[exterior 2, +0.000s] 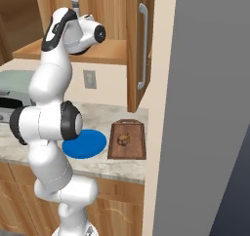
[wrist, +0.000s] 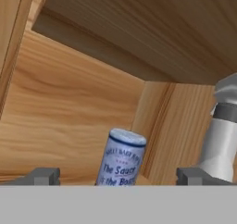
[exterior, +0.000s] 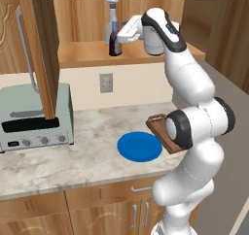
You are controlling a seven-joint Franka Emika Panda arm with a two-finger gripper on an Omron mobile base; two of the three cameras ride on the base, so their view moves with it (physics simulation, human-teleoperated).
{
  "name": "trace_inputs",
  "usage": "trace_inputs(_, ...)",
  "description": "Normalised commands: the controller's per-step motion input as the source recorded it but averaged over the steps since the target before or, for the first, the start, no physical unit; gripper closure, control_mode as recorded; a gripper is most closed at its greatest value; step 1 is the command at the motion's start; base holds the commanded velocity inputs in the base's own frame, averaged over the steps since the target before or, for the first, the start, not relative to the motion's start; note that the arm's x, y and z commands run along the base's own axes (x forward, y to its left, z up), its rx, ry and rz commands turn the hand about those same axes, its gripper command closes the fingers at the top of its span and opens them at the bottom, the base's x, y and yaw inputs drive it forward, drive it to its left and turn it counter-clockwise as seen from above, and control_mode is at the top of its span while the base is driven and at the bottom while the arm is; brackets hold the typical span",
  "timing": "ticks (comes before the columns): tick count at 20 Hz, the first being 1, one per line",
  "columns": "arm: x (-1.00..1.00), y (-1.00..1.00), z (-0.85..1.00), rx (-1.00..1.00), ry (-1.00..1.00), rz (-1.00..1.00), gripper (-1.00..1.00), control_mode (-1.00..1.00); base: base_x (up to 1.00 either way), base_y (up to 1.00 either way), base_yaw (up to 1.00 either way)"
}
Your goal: Pick the chicken drumstick from the plate and place it on the cutting board. Then pick the condiment bottle from the cabinet and place it next to the cutting board.
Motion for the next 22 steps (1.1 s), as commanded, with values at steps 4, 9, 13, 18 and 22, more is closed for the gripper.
trace_inputs(4, 0.11, 0.12, 0.0, 0.0, 0.0, 0.0, -1.0, -1.0, 0.0, 0.0, 0.0)
trace_inputs(9, 0.12, 0.01, 0.0, 0.0, 0.0, 0.0, -1.0, -1.0, 0.0, 0.0, 0.0)
trace_inputs(13, 0.18, 0.0, 0.0, 0.0, 0.01, 0.0, -1.0, -1.0, 0.0, 0.0, 0.0)
trace_inputs(18, 0.22, 0.0, 0.0, 0.0, 0.03, 0.0, -1.0, -1.0, 0.0, 0.0, 0.0)
trace_inputs(22, 0.19, 0.0, 0.0, 0.0, 0.05, 0.0, -1.0, -1.0, 0.0, 0.0, 0.0)
